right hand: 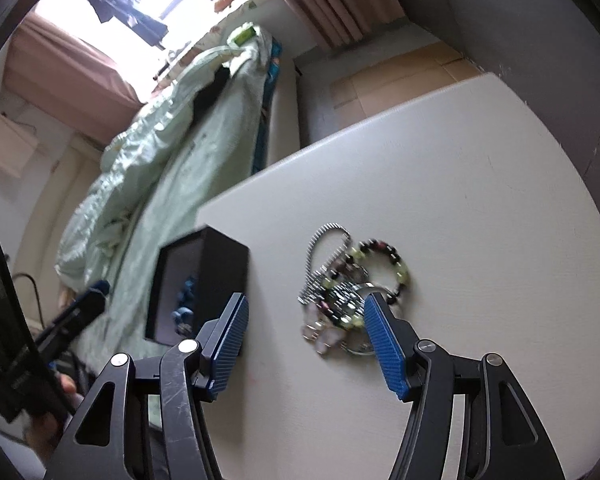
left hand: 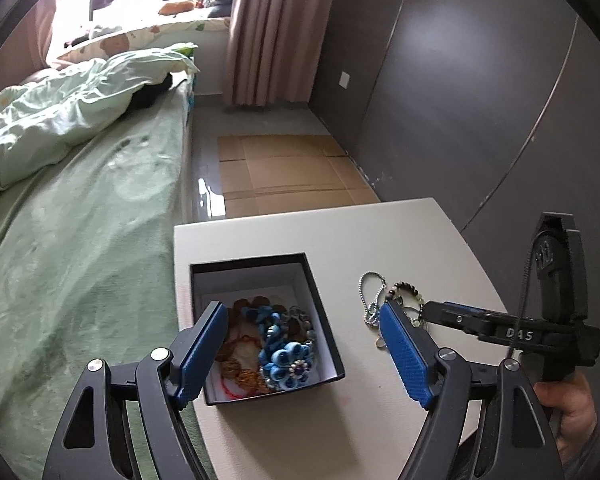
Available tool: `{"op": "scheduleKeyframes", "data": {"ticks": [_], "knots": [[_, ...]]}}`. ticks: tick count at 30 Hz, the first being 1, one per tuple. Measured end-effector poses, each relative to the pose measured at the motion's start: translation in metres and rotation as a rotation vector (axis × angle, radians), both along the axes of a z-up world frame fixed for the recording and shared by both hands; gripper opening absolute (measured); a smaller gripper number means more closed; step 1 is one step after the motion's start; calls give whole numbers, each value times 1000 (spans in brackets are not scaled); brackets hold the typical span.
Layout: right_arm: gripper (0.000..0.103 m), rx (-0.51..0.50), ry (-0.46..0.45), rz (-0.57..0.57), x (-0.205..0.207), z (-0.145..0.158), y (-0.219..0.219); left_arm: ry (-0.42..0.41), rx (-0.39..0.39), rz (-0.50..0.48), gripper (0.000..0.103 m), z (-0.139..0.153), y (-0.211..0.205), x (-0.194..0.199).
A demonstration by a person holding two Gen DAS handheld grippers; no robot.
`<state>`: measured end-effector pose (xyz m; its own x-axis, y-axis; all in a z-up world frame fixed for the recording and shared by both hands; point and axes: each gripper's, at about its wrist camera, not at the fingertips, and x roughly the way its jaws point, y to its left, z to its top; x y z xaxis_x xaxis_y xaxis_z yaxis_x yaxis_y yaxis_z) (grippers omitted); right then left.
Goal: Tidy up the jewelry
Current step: 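Grasp the black-and-green bead bracelet with the right tool and lift it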
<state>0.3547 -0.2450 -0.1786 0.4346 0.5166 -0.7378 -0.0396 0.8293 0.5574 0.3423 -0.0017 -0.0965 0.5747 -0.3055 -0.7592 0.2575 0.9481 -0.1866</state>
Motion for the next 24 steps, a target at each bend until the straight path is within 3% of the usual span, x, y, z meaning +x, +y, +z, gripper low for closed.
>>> {"op": "scheduleKeyframes", "data": {"ticks": [5,13,17,20,22,24], "knots": [[61,-61,11,-26,4,-11,-11,10,-4,-7,79,-3,-9,4],[52,-95,31,-60,20,-26,-16,16,14,-7,79,-5,-19,16],[35,-175,27,-46,28,-29,-4,24,8,-5,79,-5,-22,27],[20,-317,10,-23,31,-28,8,35,6,-15,79,-6,-30,36],[9,-353,9,-11,30,-27,7,40,6,-22,79,-8,-36,40],[9,-329,15,-4,30,-28,-1,47,3,-35,79,-11,-44,44]]}}
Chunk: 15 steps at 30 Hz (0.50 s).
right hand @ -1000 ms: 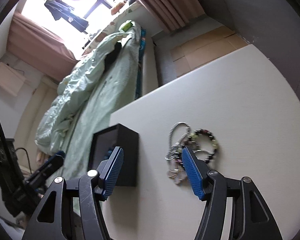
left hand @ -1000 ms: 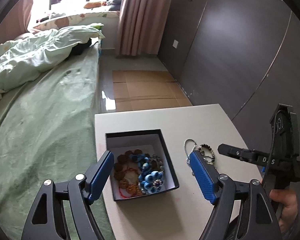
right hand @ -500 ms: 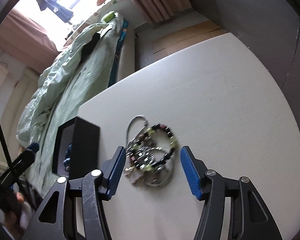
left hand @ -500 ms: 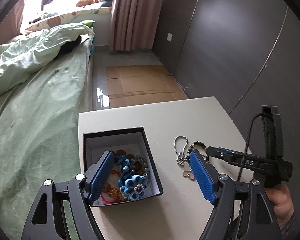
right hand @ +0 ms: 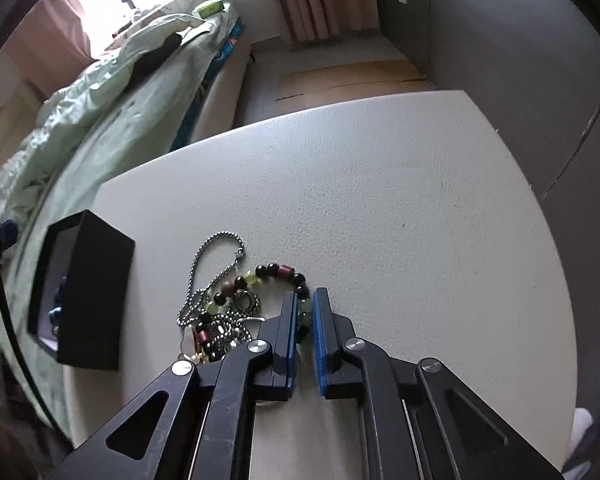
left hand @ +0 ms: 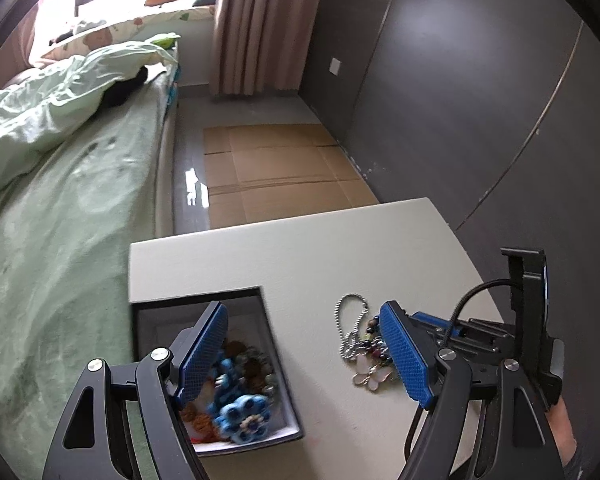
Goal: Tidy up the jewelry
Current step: 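Grasp the black-and-green bead bracelet with the right tool and lift it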
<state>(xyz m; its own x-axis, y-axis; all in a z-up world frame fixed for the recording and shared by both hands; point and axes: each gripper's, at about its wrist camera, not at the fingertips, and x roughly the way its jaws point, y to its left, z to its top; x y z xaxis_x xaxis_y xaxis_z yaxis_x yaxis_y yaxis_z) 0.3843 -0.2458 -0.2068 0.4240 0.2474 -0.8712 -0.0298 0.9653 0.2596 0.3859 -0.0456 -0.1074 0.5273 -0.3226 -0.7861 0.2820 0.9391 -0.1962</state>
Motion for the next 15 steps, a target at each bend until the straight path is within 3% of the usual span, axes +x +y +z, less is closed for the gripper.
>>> {"op": "scheduleKeyframes", "data": {"ticks": [7,15], "knots": [[8,52,-2,-12,-9,-1,-26,26,-4,-37,79,-10,-26,7],[8,269,-53,-106,-19,8,-78,45,3,-68,79,-15,-50,11]]}}
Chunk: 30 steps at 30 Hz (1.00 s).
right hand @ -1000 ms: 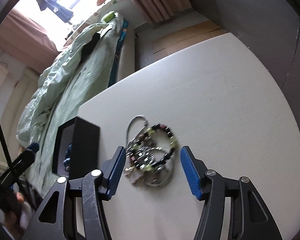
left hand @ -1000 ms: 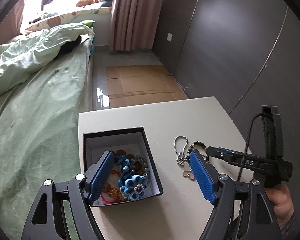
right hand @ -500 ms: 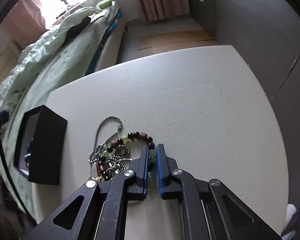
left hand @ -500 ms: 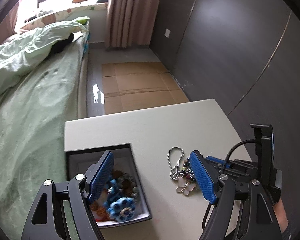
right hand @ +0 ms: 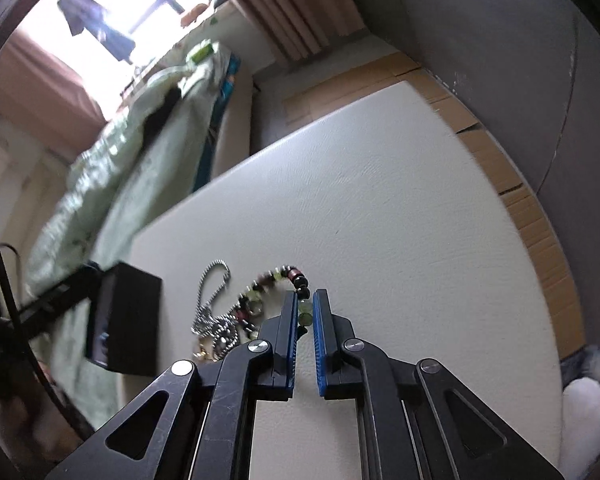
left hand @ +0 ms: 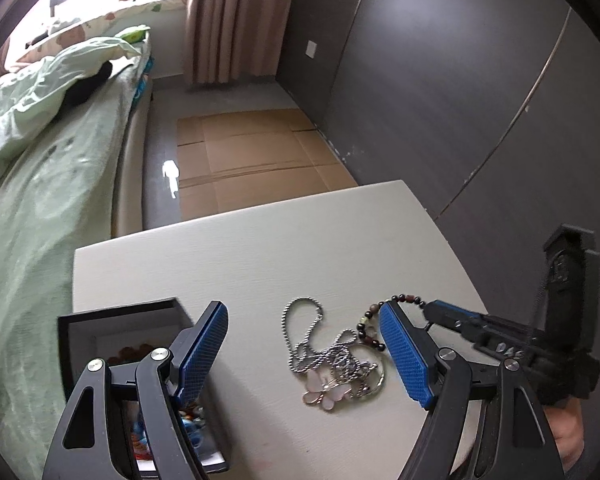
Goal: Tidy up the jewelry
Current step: 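Grasp the black-and-green bead bracelet with the right tool and lift it, then grasp the small silver ring with the left tool while right holds bracelet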
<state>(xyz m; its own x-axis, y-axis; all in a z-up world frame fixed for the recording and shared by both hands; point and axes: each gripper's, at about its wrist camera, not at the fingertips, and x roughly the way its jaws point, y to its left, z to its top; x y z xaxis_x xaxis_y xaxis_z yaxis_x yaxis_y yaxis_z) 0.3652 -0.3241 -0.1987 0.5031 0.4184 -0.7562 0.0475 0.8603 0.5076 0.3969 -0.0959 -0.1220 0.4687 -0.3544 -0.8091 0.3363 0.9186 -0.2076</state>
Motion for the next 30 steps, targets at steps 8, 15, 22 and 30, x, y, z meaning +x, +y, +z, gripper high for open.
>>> {"op": "scheduleKeyframes", "data": {"ticks": [8,15,22,30], "knots": [[8,109,-72,-50,-12,16,-23,53,9,-66,73,-22,-33,4],[8,308,-131,-43,-15,21,-35,67,23,-96,65,-34,-52,6],[8,378,-209,-87,-27,32,-48,68,27,-139,65,-38,-73,5],[8,293,-217,-205,-40,35,-79,65,58,-237,52,-52,-114,-6]]}}
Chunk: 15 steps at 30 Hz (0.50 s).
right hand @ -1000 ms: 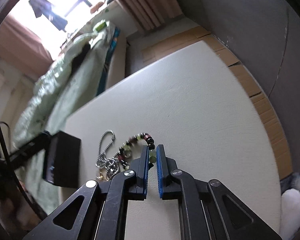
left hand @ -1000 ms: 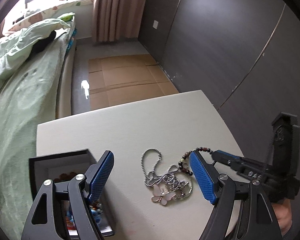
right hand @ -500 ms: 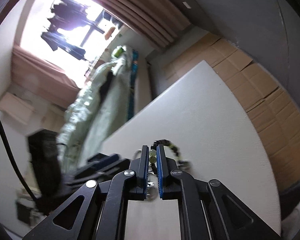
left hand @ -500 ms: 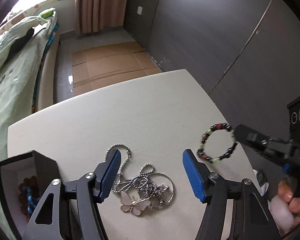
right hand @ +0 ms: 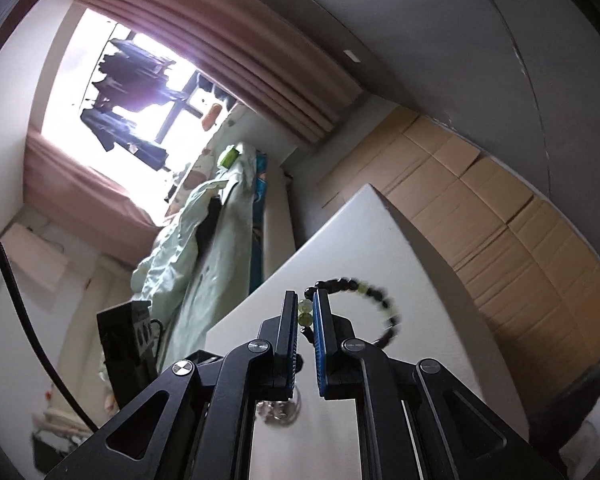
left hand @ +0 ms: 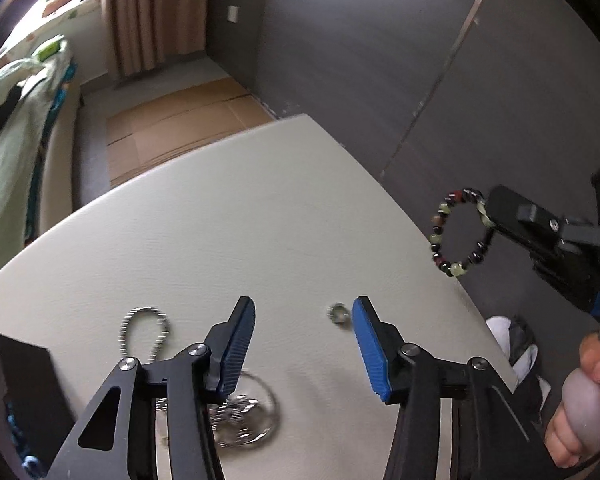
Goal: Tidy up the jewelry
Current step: 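Grasp the small silver ring with the left tool while right holds bracelet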
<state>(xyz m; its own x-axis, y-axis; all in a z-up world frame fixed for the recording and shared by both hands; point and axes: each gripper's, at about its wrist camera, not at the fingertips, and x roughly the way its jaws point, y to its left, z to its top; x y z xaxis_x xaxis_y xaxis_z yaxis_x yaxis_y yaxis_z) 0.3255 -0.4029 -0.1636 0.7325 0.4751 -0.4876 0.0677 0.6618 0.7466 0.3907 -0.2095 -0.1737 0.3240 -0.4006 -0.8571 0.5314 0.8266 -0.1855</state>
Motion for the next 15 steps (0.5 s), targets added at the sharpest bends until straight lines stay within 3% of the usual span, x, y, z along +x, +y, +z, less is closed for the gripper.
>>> {"op": "scheduleKeyframes", "data": {"ticks": [6,8,13,15], "knots": [[8,13,17,-16,-3,-6,-14,-22,22,-45,49,-10,-15,-8],[8,18,16,-18,-4,-7,-15,-21,27,-50,36,-13,-18,-10],[8,21,17,-15,-2,-6,-15,-41,41,-61,30,-19,-24,-11],[8,19,16,-12,-3,-7,-13,-49,51,-50,20,-19,-24,-11]]}}
